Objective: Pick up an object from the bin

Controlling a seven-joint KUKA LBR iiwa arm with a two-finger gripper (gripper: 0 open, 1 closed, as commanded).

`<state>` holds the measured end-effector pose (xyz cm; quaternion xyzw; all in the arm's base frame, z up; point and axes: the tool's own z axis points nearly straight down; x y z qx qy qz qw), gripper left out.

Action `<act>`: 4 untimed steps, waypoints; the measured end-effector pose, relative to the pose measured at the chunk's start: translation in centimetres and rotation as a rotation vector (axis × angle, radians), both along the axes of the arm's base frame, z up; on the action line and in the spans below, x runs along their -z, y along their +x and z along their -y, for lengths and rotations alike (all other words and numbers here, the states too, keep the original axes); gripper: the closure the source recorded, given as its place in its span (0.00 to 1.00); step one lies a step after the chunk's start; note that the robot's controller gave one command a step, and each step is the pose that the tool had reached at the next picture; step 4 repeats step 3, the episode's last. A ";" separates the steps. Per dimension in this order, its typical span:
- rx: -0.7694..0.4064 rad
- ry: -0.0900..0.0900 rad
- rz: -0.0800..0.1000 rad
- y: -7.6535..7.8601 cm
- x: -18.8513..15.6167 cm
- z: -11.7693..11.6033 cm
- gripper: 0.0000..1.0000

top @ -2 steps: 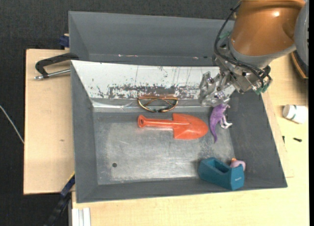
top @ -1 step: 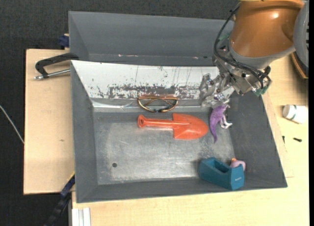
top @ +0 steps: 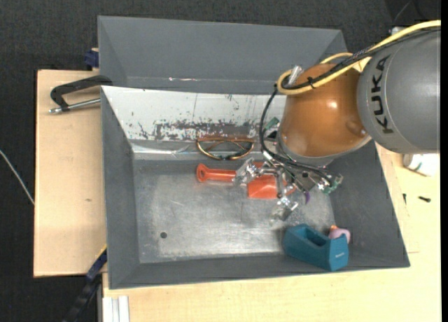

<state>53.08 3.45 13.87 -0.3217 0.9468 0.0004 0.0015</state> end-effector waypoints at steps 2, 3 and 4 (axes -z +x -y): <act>-0.040 -0.001 0.001 3.0 -1.3 -4.9 0.00; -0.013 0.008 0.006 4.7 -1.1 -5.6 0.00; -0.013 0.008 0.006 4.7 -1.1 -5.6 0.00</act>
Offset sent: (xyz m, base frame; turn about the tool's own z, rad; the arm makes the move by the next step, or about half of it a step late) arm 0.0411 0.0704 0.0186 -0.0596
